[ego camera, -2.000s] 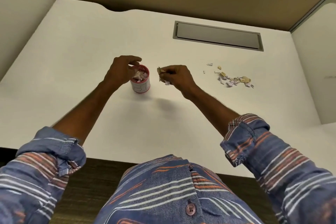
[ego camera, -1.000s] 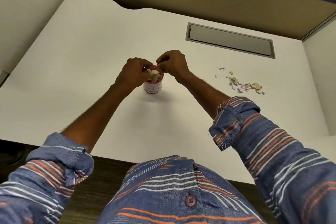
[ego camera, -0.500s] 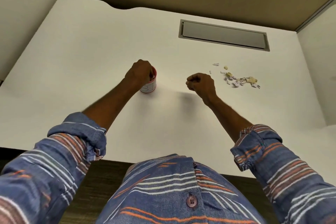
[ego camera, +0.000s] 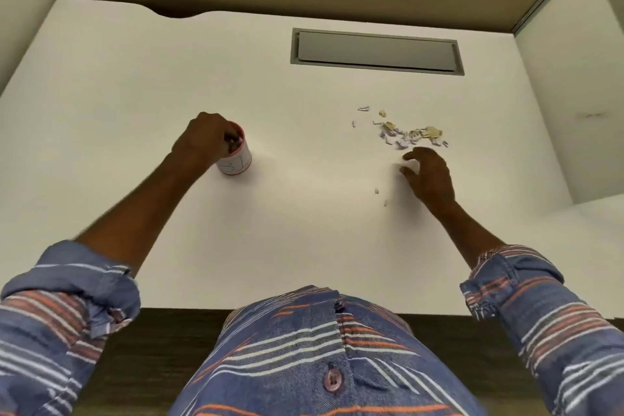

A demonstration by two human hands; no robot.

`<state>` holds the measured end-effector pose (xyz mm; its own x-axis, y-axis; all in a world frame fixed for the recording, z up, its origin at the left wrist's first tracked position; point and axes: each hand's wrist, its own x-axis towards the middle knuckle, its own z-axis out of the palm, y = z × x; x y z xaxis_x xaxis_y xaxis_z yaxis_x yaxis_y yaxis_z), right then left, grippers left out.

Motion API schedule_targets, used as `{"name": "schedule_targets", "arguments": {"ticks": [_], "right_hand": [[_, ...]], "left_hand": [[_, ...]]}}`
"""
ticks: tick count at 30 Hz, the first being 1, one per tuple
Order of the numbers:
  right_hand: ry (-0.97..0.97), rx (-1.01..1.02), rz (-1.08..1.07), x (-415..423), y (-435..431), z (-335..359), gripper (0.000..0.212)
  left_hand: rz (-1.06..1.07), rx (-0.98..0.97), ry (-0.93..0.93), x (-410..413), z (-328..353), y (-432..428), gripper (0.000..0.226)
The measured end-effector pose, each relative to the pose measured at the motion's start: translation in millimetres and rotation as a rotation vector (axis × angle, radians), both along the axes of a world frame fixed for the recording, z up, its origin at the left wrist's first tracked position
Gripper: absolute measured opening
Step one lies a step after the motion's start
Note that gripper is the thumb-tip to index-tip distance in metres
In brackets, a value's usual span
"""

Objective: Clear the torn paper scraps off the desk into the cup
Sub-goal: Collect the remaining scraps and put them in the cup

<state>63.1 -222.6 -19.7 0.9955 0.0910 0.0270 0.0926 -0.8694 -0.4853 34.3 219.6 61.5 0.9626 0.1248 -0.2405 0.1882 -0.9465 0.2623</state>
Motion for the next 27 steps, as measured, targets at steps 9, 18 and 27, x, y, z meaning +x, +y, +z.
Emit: {"name": "schedule_targets", "arguments": {"ticks": [9,18,27], "right_hand": [[0.224,-0.108,0.010,76,-53,-7,0.084],[0.131,-0.112,0.165,97,-29,-17,0.056],[-0.024,-0.093,0.208,14,-13,-25,0.020]], "left_hand": [[0.119,-0.152,-0.251,-26,27,-20,0.022],[0.138,-0.362,-0.414,-15,17,-103,0.018],[-0.068,-0.422,-0.335,34,-20,-192,0.024]]}}
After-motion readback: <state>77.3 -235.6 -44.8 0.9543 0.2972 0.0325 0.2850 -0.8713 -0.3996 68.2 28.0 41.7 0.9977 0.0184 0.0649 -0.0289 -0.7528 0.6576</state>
